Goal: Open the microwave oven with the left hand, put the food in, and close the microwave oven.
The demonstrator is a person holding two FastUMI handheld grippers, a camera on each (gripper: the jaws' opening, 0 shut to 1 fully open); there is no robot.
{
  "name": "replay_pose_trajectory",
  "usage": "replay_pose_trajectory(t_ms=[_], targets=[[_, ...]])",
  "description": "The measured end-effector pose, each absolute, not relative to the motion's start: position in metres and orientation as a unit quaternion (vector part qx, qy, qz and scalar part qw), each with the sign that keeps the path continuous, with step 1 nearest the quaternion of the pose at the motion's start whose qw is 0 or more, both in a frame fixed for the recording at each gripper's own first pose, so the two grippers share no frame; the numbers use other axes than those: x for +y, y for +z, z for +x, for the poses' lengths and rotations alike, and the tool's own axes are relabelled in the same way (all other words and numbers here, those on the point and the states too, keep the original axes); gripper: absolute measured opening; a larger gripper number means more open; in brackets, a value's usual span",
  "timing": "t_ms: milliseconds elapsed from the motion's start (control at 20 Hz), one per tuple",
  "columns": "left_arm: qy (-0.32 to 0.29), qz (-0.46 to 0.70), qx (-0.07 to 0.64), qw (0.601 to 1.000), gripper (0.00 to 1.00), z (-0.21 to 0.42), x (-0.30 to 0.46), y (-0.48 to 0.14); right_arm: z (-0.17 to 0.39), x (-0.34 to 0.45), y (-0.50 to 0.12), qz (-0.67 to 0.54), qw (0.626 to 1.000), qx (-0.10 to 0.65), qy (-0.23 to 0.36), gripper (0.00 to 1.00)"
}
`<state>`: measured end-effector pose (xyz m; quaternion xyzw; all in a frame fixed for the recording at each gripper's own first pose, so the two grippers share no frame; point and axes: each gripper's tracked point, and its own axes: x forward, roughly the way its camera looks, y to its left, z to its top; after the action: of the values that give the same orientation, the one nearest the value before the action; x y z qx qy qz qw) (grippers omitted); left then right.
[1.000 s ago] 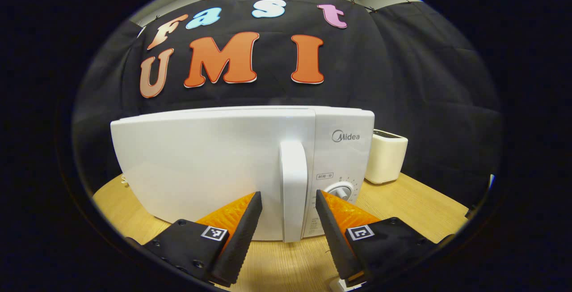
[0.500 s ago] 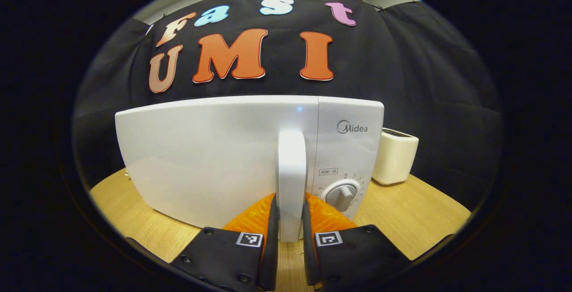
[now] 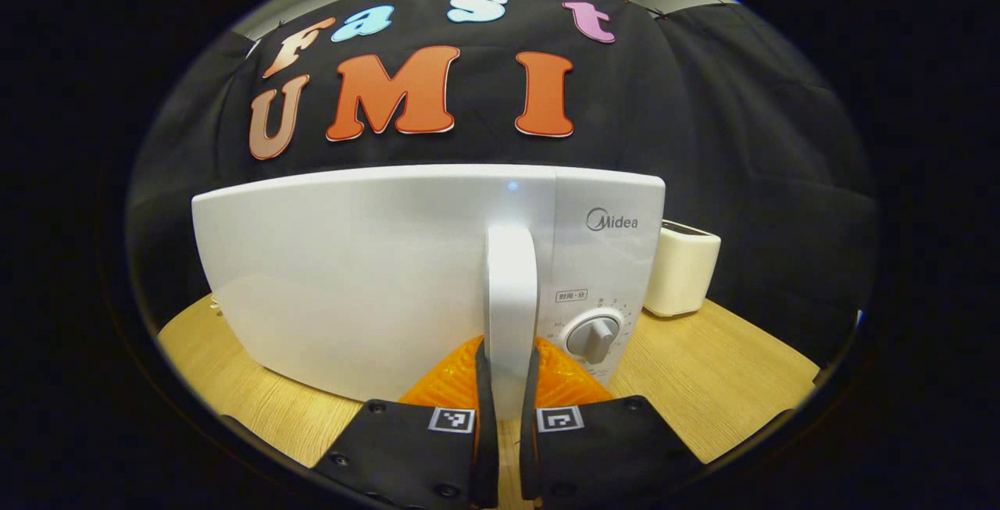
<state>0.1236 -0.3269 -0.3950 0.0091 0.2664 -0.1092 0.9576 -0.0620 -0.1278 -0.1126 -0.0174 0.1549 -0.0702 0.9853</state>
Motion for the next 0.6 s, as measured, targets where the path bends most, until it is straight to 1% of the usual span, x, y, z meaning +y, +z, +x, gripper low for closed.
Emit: replay_pose_trajectory(t_ms=[100,200,250,450,600], targets=[[-0.107,0.019,0.244,0.964,0.15,0.108,-0.32,-0.382,-0.062,-0.128,-0.115,-0.019,0.985,0.157,-0.071,0.95],[-0.119,0.014,0.24,0.963,0.14,0.093,-0.314,-0.377,-0.06,-0.124,-0.122,-0.006,0.984,0.166,-0.068,0.95],[-0.124,0.004,0.249,0.961,0.14,0.08,-0.31,-0.379,-0.061,-0.121,-0.125,0.004,0.983,0.171,-0.066,0.95],[-0.153,0.018,0.226,0.962,0.14,0.039,-0.285,-0.358,-0.061,-0.108,-0.137,0.029,0.981,0.18,-0.058,0.95],[-0.165,0.008,0.223,0.961,0.14,0.007,-0.259,-0.349,-0.063,-0.099,-0.15,0.034,0.978,0.196,-0.056,0.95]])
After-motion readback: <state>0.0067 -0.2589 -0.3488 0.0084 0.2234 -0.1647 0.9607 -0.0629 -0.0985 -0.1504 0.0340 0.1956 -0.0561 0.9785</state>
